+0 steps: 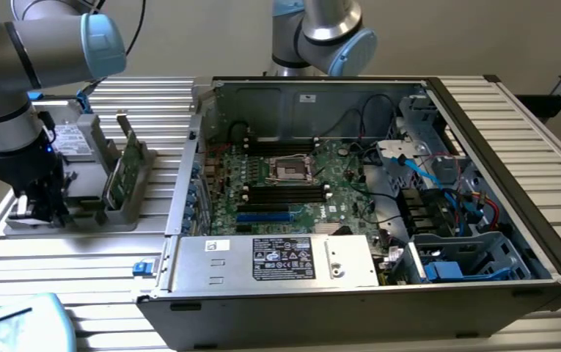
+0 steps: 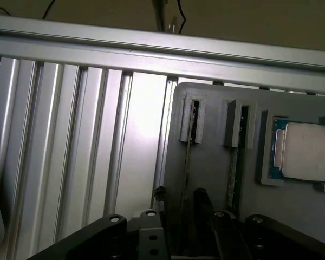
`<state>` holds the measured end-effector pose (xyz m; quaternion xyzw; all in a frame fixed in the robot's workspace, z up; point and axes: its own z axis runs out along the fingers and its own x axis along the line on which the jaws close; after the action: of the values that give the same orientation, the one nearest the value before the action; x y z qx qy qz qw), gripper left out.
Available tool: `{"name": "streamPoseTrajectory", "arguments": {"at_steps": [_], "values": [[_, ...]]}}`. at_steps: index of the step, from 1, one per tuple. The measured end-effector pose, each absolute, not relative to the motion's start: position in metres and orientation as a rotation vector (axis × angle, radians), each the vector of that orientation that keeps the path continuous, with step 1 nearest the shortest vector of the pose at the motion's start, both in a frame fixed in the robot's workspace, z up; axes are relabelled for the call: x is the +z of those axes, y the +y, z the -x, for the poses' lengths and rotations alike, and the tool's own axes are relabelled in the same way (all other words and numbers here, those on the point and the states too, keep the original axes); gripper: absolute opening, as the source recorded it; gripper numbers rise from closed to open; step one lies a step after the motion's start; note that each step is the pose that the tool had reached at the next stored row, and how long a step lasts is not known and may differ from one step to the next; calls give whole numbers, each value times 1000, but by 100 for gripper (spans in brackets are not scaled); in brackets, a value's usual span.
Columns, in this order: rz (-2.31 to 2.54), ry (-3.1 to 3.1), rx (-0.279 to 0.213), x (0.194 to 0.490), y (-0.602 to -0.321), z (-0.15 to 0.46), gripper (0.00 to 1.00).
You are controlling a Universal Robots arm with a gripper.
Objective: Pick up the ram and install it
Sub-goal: 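Pick up the ram and move it above insertion slot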
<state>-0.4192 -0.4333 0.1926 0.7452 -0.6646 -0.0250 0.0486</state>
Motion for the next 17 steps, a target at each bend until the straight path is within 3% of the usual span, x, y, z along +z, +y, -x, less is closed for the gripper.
{"name": "streamPoseTrajectory", "arguments": {"at_steps": [2,4,17], "values": [[-2271,-2026,-76,193,-433,419,22],[-2271,-2026,-76,193,-433,419,16],[-2271,-2026,-76,193,-433,419,14]]}}
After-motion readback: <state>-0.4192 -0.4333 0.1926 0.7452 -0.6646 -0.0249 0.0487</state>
